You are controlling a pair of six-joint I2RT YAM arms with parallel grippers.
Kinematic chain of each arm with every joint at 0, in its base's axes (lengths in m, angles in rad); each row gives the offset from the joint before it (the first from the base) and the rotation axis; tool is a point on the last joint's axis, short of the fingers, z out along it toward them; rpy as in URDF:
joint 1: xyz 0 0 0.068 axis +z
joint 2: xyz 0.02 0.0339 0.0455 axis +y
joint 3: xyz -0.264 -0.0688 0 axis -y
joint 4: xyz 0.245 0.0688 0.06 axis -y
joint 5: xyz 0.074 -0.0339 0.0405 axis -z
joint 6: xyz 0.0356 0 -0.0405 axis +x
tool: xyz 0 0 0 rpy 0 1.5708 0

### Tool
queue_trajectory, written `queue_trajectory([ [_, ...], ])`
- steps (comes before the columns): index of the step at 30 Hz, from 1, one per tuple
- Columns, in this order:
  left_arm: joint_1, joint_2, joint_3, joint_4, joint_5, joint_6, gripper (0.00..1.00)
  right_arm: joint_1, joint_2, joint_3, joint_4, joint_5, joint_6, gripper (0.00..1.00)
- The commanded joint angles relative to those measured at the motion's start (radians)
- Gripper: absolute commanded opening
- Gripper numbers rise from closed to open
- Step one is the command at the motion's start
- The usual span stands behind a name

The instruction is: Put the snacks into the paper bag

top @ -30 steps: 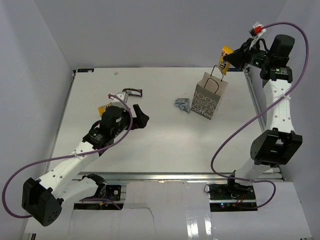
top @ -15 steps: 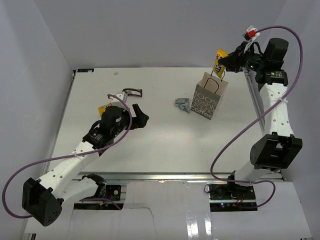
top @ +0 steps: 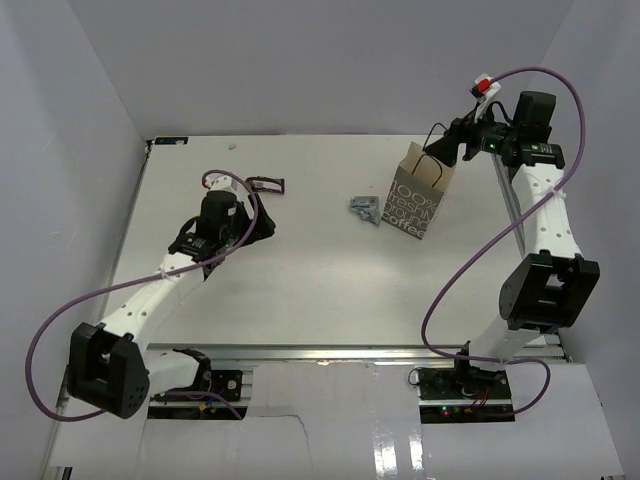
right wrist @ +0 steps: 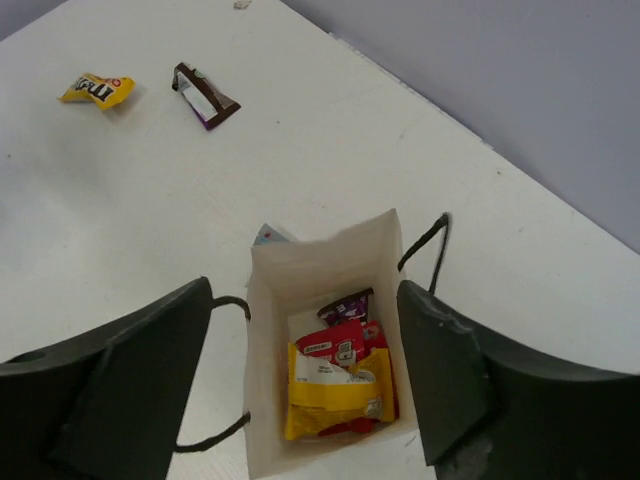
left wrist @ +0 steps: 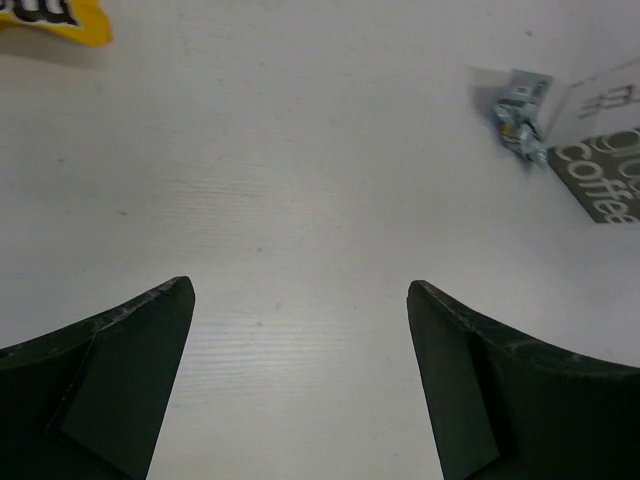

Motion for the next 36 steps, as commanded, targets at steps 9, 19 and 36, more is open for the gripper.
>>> queue_trajectory([
  [9, 0.309, 0.314, 0.244, -0.148, -0.071, -0.140, 0.98, -0.065, -0.158, 0.081, -0.240, -0.086, -0.277, 0.96],
  [19, 0.396, 0.627, 0.435, -0.130, -0.016, -0.691, 0.97, -0.066, -0.259, -0.076, -0.258, -0.120, -0.317, 0.97],
  [36, 0.490, 0.789, 0.447, -0.118, 0.035, -0.884, 0.49, -0.068, -0.348, -0.206, -0.313, -0.203, -0.352, 0.97],
])
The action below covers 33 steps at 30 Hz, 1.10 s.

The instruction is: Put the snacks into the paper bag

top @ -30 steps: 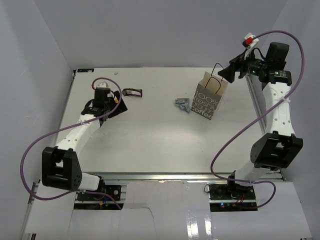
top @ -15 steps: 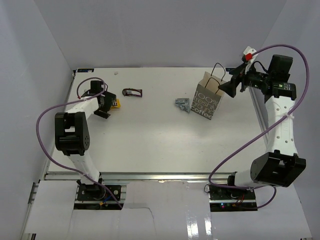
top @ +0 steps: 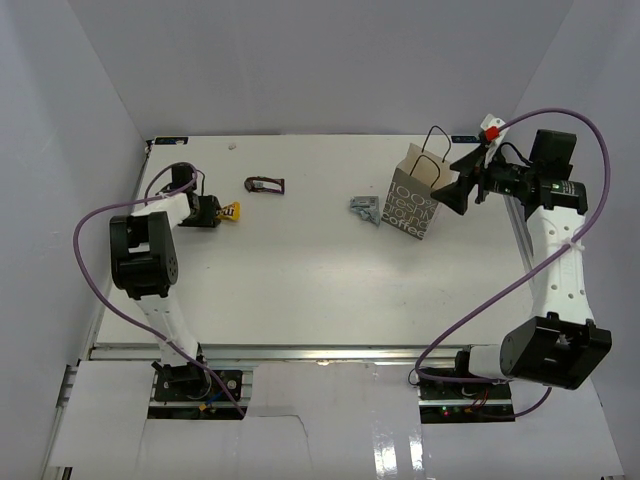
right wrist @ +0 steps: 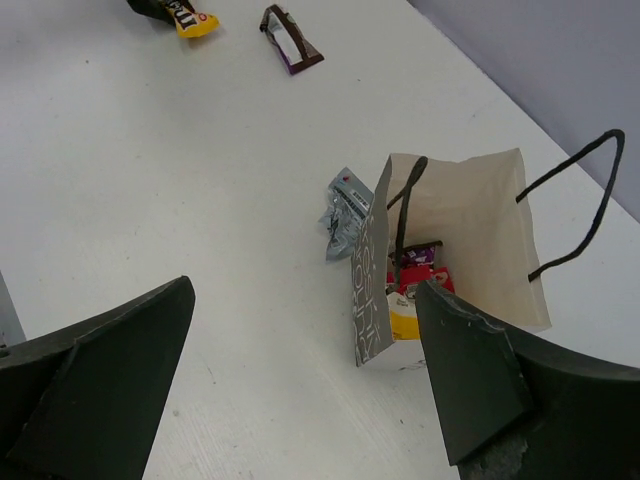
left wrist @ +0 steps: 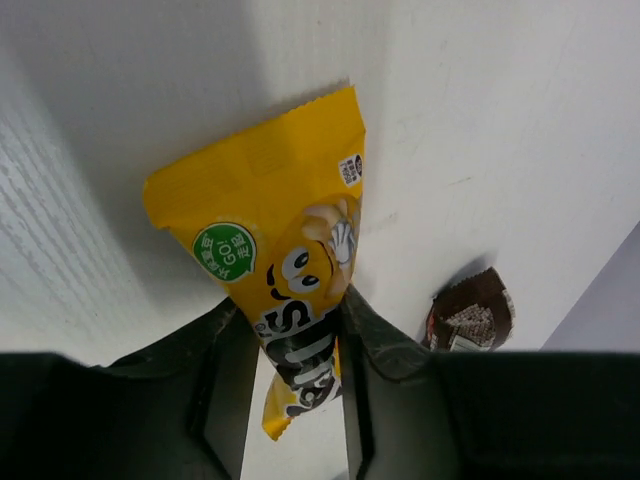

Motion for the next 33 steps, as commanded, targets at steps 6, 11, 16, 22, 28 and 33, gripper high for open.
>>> queue_trajectory([
  [6, 0.002, -0.063, -0.006, 0.097, 0.123, 0.285, 0.17, -0.001, -0.018, 0.126, -0.190, -0.237, -0.237, 0.96],
  [11, 0.001, -0.154, -0.078, 0.195, 0.405, 0.588, 0.12, 0.043, -0.010, 0.166, -0.226, -0.205, -0.195, 0.95],
  [16, -0.030, -0.382, -0.360, 0.597, 0.855, 0.717, 0.12, 0.302, -0.029, 0.082, -0.211, -0.035, -0.066, 0.92],
  [22, -0.255, -0.623, -0.522, 0.623, 0.943, 0.887, 0.12, 0.557, -0.009, -0.093, 0.013, 0.059, 0.315, 0.94],
  [28, -0.493, -0.764, -0.641, 0.737, 0.808, 0.893, 0.13, 0.760, 0.072, -0.125, 0.227, 0.341, 0.674, 1.00],
  [33, -0.602, -0.801, -0.669, 0.753, 0.736, 0.861, 0.13, 0.778, 0.154, -0.095, 0.323, 0.360, 0.871, 0.98],
])
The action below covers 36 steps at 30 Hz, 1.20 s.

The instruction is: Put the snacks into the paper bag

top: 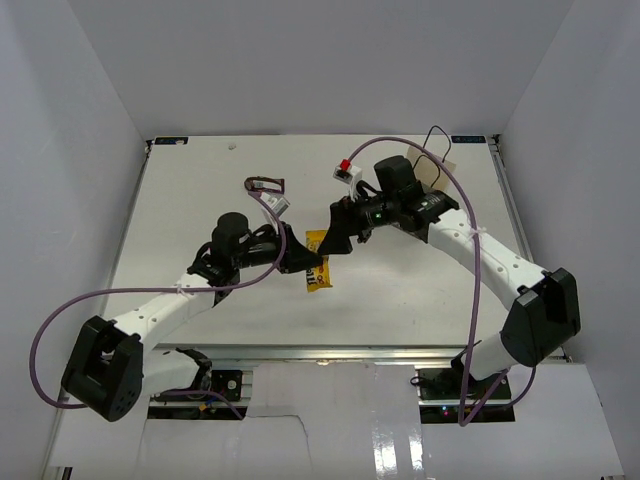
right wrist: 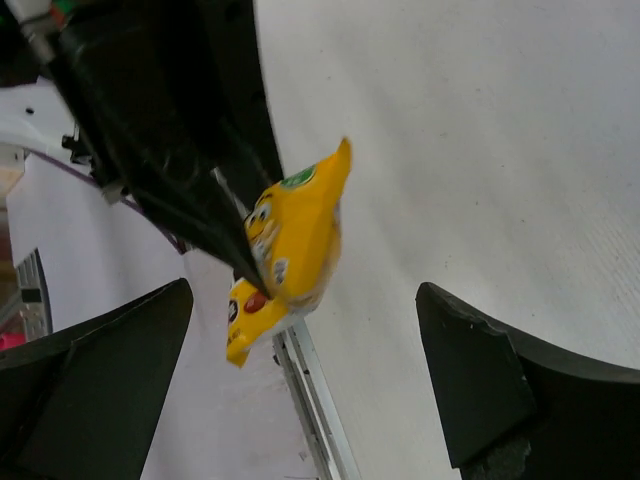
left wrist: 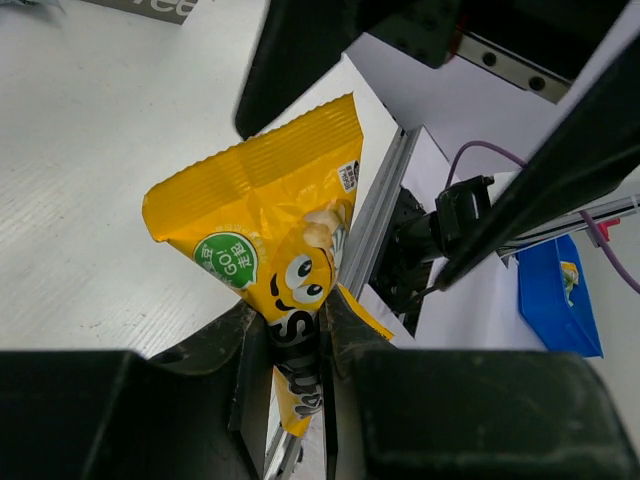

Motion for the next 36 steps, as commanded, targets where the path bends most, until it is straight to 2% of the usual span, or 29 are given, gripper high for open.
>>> queue_trajectory([
  [1, -0.041, -0.026, -0.006, 0.055, -0.075, 0.002, 0.13, -0.007, 0.028, 0.036, 0.140, 0.073, 0.215, 0.99],
  [3, -0.069, -0.029, -0.003, 0.055, -0.089, -0.002, 0.13, -0.007, 0.040, 0.029, 0.148, 0.055, 0.261, 1.00],
  [5, -0.085, -0.027, 0.006, 0.057, -0.100, -0.004, 0.14, -0.008, 0.041, 0.009, 0.177, 0.036, 0.315, 0.94],
  [9, -0.102, -0.006, 0.023, 0.060, -0.105, -0.004, 0.15, -0.008, 0.031, -0.059, 0.221, -0.005, 0.363, 0.74],
  [10, -0.105, -0.003, 0.030, 0.060, -0.105, -0.002, 0.15, -0.008, 0.025, -0.070, 0.240, -0.013, 0.370, 0.64],
  [14, -0.107, 0.013, 0.044, 0.063, -0.112, 0.002, 0.17, -0.008, 0.008, -0.113, 0.272, -0.071, 0.390, 0.45],
  [16, -0.107, 0.016, 0.047, 0.064, -0.123, 0.002, 0.19, -0.008, 0.002, -0.125, 0.275, -0.080, 0.389, 0.41],
  [19, -0.107, 0.020, 0.052, 0.064, -0.135, 0.001, 0.22, -0.008, -0.002, -0.137, 0.281, -0.102, 0.386, 0.24],
  [21, -0.107, 0.023, 0.056, 0.064, -0.137, -0.001, 0.26, -0.008, -0.002, -0.139, 0.289, -0.114, 0.383, 0.16],
  [22, -0.107, 0.022, 0.058, 0.064, -0.137, -0.005, 0.32, -0.008, -0.002, -0.134, 0.290, -0.119, 0.380, 0.08],
  [24, -0.107, 0.016, 0.061, 0.064, -0.128, -0.004, 0.44, -0.012, -0.001, -0.126, 0.307, -0.163, 0.366, 0.08],
  [25, -0.107, 0.013, 0.063, 0.066, -0.119, -0.001, 0.56, -0.016, -0.001, -0.113, 0.316, -0.194, 0.341, 0.08],
  [28, -0.107, -0.006, 0.056, 0.073, -0.073, 0.011, 0.64, -0.039, 0.024, -0.061, 0.333, -0.326, 0.250, 0.08],
  [29, -0.107, -0.018, 0.052, 0.075, -0.059, 0.017, 0.71, -0.050, 0.030, -0.010, 0.326, -0.368, 0.222, 0.08],
  [33, -0.107, -0.072, 0.040, 0.078, -0.008, 0.022, 0.73, -0.155, 0.060, 0.108, 0.310, -0.445, 0.156, 0.08],
  [34, -0.107, -0.088, 0.038, 0.078, -0.010, 0.022, 0.96, -0.179, 0.073, 0.131, 0.303, -0.456, 0.133, 0.08],
  [36, -0.107, -0.150, 0.029, 0.076, -0.022, 0.028, 0.98, -0.243, 0.082, 0.214, 0.271, -0.459, 0.093, 0.08],
])
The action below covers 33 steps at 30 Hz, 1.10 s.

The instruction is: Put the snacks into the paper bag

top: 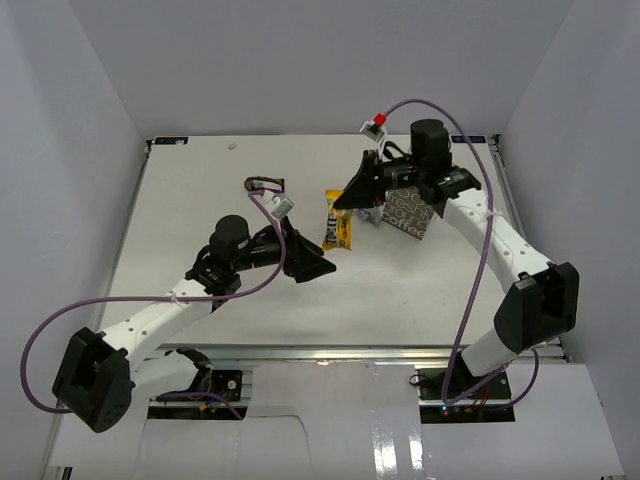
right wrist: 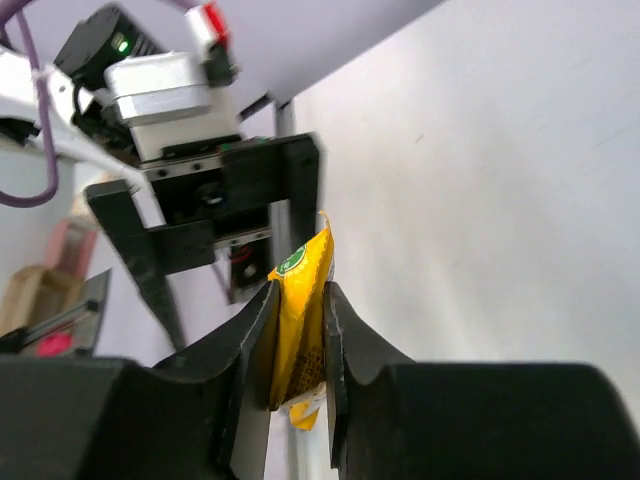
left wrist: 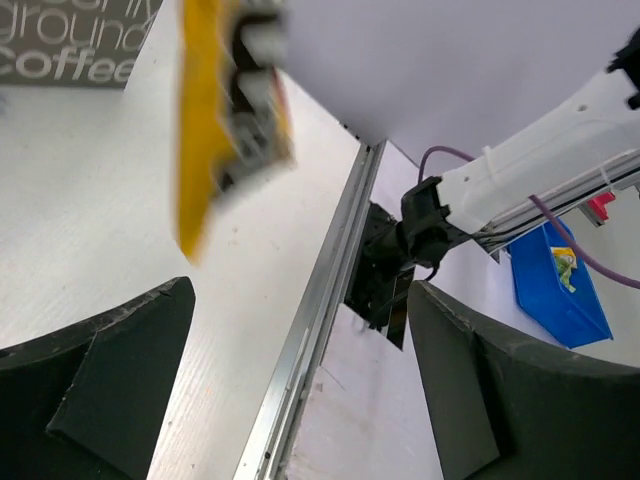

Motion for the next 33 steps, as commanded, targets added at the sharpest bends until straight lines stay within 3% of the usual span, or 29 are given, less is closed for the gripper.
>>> queue_trajectory([
  [1, 0.001, -0.119, 0.003, 0.031, 0.004, 0.029, 0.98, -0.102, 0.012, 0.142, -0.033, -0.084, -0.133, 0.08],
  [9, 0.002, -0.329, -0.059, -0.040, -0.245, 0.064, 0.98, -0.365, 0.031, 0.495, -0.094, 0.065, -0.253, 0.08],
  [14, 0.002, -0.359, -0.090, -0.077, -0.320, 0.064, 0.98, -0.539, 0.062, 0.613, -0.094, 0.191, -0.339, 0.08],
  [18, 0.002, -0.343, -0.103, -0.084, -0.360, 0.061, 0.98, -0.554, 0.103, 0.594, -0.094, 0.283, -0.408, 0.08],
  [28, 0.002, -0.317, -0.119, -0.097, -0.415, 0.021, 0.98, -0.554, 0.123, 0.425, -0.117, 0.300, -0.517, 0.09],
  [29, 0.002, -0.317, -0.120, -0.098, -0.423, 0.017, 0.98, -0.553, 0.128, 0.407, -0.123, 0.297, -0.528, 0.10],
  [33, 0.002, -0.296, -0.110, -0.098, -0.431, 0.011, 0.98, -0.551, 0.134, 0.399, -0.160, 0.283, -0.568, 0.33],
])
